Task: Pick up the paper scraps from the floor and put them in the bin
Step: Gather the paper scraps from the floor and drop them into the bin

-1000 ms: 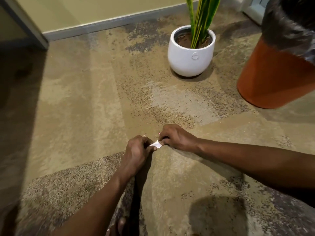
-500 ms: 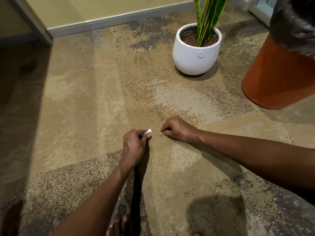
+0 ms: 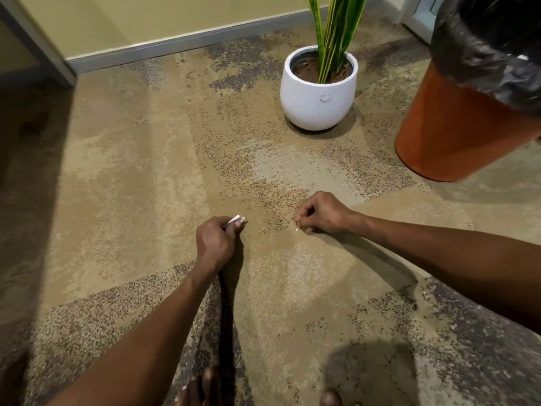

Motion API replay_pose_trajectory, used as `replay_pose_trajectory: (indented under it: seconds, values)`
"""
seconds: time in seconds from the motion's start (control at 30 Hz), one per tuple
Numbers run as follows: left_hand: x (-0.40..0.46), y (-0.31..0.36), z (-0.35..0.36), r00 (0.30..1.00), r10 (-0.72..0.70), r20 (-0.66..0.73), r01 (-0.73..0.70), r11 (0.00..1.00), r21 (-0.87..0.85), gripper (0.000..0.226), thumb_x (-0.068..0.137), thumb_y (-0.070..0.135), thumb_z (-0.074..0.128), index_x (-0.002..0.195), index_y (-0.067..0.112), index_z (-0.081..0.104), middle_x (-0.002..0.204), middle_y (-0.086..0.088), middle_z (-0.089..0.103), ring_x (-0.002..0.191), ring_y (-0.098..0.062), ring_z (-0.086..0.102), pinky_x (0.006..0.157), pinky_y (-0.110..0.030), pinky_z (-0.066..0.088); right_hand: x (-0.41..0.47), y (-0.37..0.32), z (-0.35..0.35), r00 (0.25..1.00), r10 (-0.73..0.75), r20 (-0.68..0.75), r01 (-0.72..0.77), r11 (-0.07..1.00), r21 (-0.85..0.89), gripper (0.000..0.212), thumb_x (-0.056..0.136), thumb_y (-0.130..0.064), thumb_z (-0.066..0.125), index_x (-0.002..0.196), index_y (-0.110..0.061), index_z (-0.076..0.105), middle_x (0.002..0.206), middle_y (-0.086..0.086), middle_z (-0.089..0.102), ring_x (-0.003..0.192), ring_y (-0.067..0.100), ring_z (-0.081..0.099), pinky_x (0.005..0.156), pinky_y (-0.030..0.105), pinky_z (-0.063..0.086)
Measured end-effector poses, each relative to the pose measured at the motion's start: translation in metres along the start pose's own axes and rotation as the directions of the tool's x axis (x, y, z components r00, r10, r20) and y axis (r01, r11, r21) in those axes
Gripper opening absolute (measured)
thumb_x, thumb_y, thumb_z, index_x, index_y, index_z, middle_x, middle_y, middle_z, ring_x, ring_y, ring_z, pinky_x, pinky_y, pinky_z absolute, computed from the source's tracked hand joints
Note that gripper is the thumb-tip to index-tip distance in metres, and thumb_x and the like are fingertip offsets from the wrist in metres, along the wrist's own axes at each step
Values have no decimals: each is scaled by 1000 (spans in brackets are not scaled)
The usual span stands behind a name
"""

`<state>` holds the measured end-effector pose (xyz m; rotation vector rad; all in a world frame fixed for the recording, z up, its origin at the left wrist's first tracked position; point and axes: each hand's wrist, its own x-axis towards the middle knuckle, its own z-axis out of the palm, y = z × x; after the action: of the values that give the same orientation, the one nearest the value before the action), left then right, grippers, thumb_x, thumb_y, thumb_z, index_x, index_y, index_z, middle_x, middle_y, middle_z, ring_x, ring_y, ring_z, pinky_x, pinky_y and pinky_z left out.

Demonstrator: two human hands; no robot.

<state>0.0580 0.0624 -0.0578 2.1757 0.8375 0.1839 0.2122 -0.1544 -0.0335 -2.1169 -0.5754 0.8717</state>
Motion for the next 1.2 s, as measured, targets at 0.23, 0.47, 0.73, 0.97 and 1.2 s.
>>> replay_pose_trajectory:
  seconds: [0.23,0.47,0.73,0.97,1.2]
  values:
    - [-3,7,0,990,-144,-12,139,974,-181,27,91,38,67,105,17,77,84,12,70,77,2,62,70,-16,47,-8,1,14,974,-208,92,227,911,-344,15,89,4,63,76,4,72,79,16,72,74,26,70,72,30,58]
    - [-3,26,5,988,-154,21,156,976,-151,31,95,30,63,119,13,71,113,-4,72,83,-8,59,66,-14,43,-5,-7,12,960,-225,166,276,860,-429,21,83,9,52,65,0,60,59,11,56,54,18,52,57,37,52]
    - [4,113,10,995,96,31,-75,914,-398,35,92,37,67,109,8,76,81,6,75,70,-3,62,63,-33,52,-13,-21,-51,963,111,-245,-29,949,314,9,80,3,77,73,2,73,80,15,74,53,14,68,54,25,58]
    - [33,283,16,922,385,24,-315,786,-532,26,94,27,65,91,5,77,79,-12,74,73,-19,68,72,-37,59,-65,-102,-178,787,-43,-615,348,854,386,15,85,2,73,73,-7,72,67,3,70,55,9,66,62,23,59]
    - [35,437,34,763,646,10,-576,687,-442,31,90,31,69,68,10,74,60,-4,70,52,-6,58,54,-20,46,-117,-119,-288,478,-36,-877,311,941,131,11,77,0,70,68,-3,75,60,7,65,52,12,59,53,23,53]
